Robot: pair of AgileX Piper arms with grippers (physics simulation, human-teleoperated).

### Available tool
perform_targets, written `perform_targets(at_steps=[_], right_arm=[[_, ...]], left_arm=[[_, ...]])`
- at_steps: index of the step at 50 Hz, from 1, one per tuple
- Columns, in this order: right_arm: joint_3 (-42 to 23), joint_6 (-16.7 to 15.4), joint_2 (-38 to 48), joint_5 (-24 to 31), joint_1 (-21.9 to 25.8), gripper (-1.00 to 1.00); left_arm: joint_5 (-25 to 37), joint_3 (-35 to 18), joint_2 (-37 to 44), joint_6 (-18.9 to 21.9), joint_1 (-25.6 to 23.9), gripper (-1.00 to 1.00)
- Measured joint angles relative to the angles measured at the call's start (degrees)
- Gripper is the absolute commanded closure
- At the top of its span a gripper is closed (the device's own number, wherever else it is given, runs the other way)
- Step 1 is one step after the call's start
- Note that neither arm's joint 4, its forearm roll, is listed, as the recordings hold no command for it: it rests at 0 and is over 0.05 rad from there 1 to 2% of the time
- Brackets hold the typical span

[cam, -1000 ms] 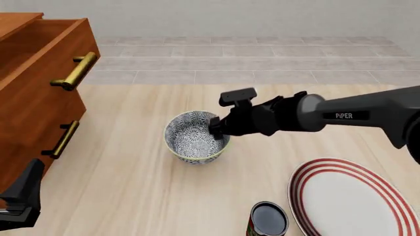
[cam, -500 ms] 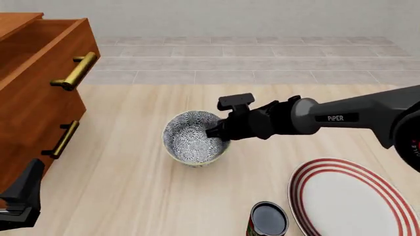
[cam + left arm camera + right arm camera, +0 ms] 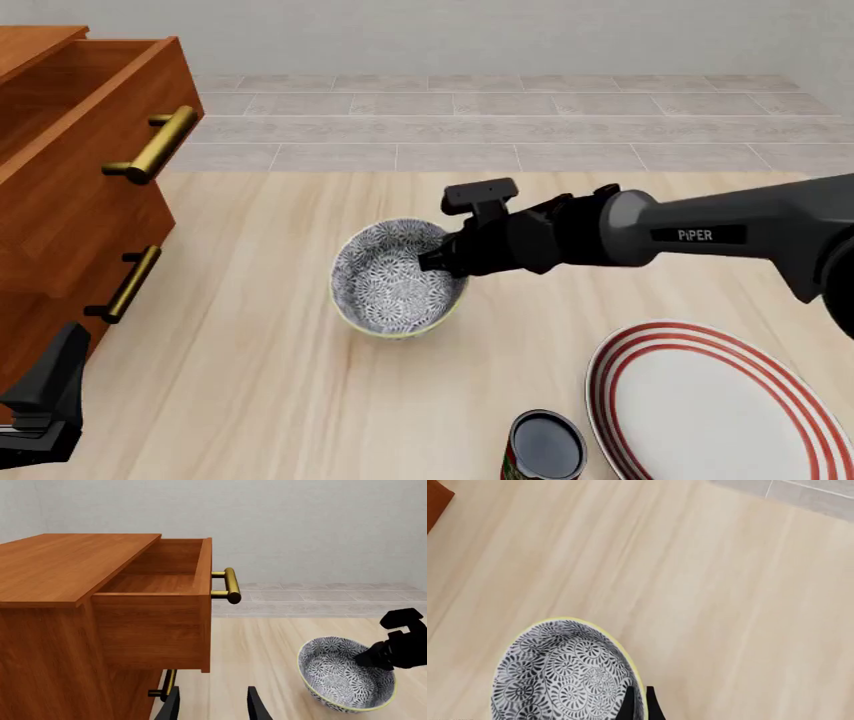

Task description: Put the bowl on the plate.

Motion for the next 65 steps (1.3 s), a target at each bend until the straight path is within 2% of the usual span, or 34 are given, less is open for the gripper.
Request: perform_targets(at_steps=[19, 35, 65], right_arm=[[-0.77, -0.27, -3.81, 2.31, -0.37, 1.00], [1.55, 0.21, -9.19, 2.61, -1.73, 1.00], [15.64, 1.53, -26.12, 1.02, -7.61, 1.00]], left_arm=[[0.00, 0.00, 0.00, 0.00, 0.00, -1.00], [0.00, 0.00, 0.00, 0.00, 0.00, -1.00], [0.00, 0.00, 0.00, 0.00, 0.00, -1.00]])
